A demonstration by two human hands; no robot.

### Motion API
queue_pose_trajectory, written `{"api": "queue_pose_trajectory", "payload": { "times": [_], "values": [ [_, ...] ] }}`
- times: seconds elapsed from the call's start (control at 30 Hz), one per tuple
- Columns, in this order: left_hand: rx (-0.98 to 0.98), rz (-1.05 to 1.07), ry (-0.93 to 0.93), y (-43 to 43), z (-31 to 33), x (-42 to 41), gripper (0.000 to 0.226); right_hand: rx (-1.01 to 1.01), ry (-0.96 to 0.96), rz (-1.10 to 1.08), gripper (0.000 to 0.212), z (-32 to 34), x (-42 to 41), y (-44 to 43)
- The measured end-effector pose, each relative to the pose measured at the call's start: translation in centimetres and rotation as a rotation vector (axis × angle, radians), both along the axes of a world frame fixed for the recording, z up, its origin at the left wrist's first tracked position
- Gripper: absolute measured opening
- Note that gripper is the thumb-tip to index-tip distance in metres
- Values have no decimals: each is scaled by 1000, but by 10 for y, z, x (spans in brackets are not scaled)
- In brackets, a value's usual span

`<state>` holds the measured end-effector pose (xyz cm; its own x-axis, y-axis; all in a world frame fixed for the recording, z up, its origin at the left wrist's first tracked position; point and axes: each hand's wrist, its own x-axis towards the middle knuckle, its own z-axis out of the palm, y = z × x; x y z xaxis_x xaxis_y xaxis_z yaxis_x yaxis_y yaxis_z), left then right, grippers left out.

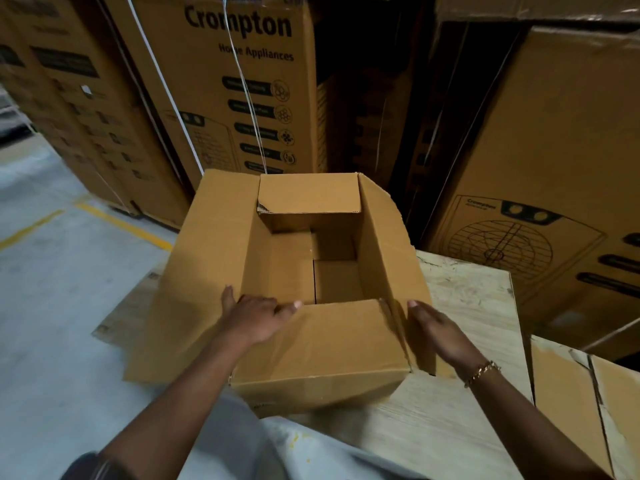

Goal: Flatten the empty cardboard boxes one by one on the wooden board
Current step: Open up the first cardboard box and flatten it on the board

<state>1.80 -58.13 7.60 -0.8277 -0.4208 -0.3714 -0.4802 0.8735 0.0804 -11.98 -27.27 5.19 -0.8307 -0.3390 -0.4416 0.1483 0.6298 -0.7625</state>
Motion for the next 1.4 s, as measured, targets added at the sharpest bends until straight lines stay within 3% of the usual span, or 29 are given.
{"api": "queue_pose_trajectory", "payload": {
  "times": [0.07, 0.13, 0.2, 0.23, 0.27, 0.37, 0.43, 0.5, 0.63, 0.8, 0.87, 0.9, 0.97, 1.03, 1.1, 1.17, 1.23, 1.33, 1.4],
  "values": [
    [85, 139, 272, -4, 32, 2, 75, 8, 74, 47, 69, 12, -11, -8],
    [408, 291, 487, -11, 71, 19, 59, 16, 141, 83, 64, 22, -18, -13],
    [753, 246, 334, -18, 101, 47, 39, 55, 203, 159, 64, 27, -24, -18],
    [828, 169, 215, -18, 107, 62, 31, 92, 237, 217, 66, 28, -26, -20],
    [858, 109, 109, -18, 104, 74, 39, 138, 270, 280, 68, 26, -28, -24],
    [600, 36, -77, -19, 55, 93, 121, 231, 322, 365, 77, 16, -33, -41],
    [382, 4, -132, -12, 17, 94, 144, 303, 356, 379, 85, 7, -39, -55],
    [270, 22, -60, -2, -8, 91, 148, 369, 379, 371, 90, -1, -47, -70],
    [113, 47, 144, 2, -30, 91, 129, 449, 474, 353, 93, -9, -70, -96],
    [162, -18, 130, -10, -32, 91, 133, 598, 741, 469, 86, -2, -98, -144],
    [207, 50, 140, -20, -25, 79, 128, 591, 769, 542, 77, 0, -107, -176],
    [206, 81, 180, -27, -23, 69, 126, 558, 686, 553, 74, -3, -113, -194],
    [171, 122, 247, -45, -27, 44, 124, 337, 270, 451, 71, -6, -120, -227],
    [149, 164, 285, -66, -36, 15, 119, -85, -227, 175, 51, -6, -121, -256],
    [175, 192, 302, -79, -44, -9, 109, -468, -438, -85, 20, -1, -125, -278],
    [230, 193, 358, -86, -50, -22, 97, -713, -339, -287, 19, 11, -139, -297],
    [316, 210, 424, -89, -54, -24, 93, -687, -47, -284, 40, 24, -163, -312],
    [377, 232, 452, -91, -59, -24, 97, -123, 538, 3, 64, 31, -220, -324],
    [403, 223, 460, -90, -59, -23, 102, 286, 786, 190, 69, 29, -259, -327]
  ]
}}
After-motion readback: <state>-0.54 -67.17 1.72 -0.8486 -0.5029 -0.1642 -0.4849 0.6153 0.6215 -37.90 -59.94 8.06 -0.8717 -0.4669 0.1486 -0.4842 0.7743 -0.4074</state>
